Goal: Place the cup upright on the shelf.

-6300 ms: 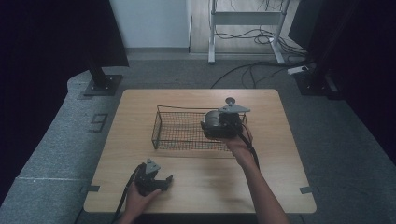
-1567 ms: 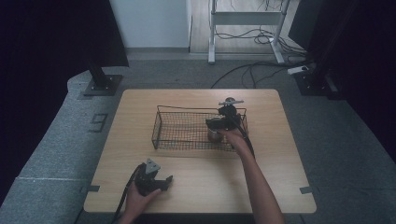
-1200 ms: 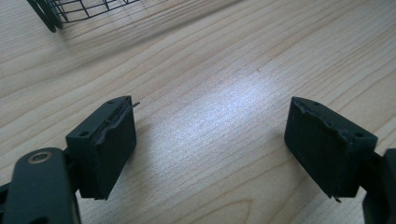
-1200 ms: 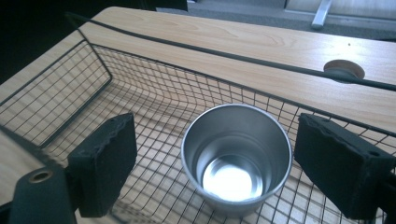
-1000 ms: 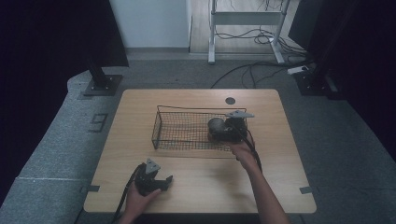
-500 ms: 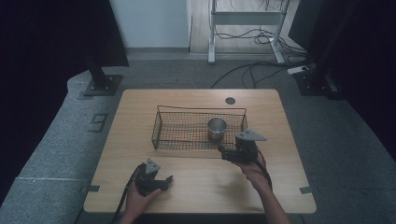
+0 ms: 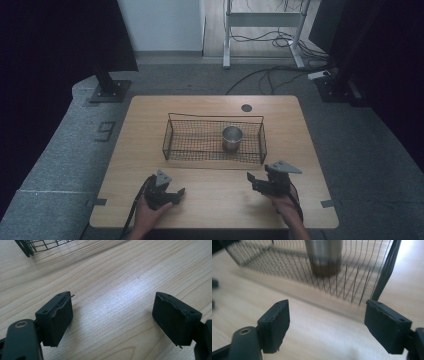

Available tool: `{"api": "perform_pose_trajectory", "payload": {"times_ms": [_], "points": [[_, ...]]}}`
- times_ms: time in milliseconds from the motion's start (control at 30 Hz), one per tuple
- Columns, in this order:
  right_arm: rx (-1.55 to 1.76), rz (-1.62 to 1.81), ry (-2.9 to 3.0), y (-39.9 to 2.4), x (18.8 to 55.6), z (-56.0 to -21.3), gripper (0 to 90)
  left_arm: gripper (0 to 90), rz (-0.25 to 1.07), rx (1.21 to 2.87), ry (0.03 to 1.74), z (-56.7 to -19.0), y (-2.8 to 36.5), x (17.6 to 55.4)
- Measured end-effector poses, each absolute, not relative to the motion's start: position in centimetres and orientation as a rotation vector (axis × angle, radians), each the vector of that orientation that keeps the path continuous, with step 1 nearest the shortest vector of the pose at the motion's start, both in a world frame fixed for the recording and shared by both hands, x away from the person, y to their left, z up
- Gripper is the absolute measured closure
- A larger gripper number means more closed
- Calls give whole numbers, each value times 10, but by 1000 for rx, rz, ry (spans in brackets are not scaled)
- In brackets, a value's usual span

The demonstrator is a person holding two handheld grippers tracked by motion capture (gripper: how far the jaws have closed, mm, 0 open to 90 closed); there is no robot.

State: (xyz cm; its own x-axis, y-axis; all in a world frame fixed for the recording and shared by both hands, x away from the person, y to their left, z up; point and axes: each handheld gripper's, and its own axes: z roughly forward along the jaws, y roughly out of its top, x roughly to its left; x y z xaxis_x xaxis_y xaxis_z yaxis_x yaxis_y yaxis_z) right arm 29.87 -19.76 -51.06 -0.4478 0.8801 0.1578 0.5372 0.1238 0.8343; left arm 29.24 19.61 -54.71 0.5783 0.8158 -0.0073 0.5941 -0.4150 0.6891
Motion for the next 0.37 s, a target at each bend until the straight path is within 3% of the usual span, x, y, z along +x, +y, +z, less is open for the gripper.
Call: {"api": "perform_pose_trajectory", "payload": {"times_ms": [367], "points": [[1402, 1214, 2052, -204, 299, -523, 179, 166, 438, 2155, 1118, -547, 196, 292]]}}
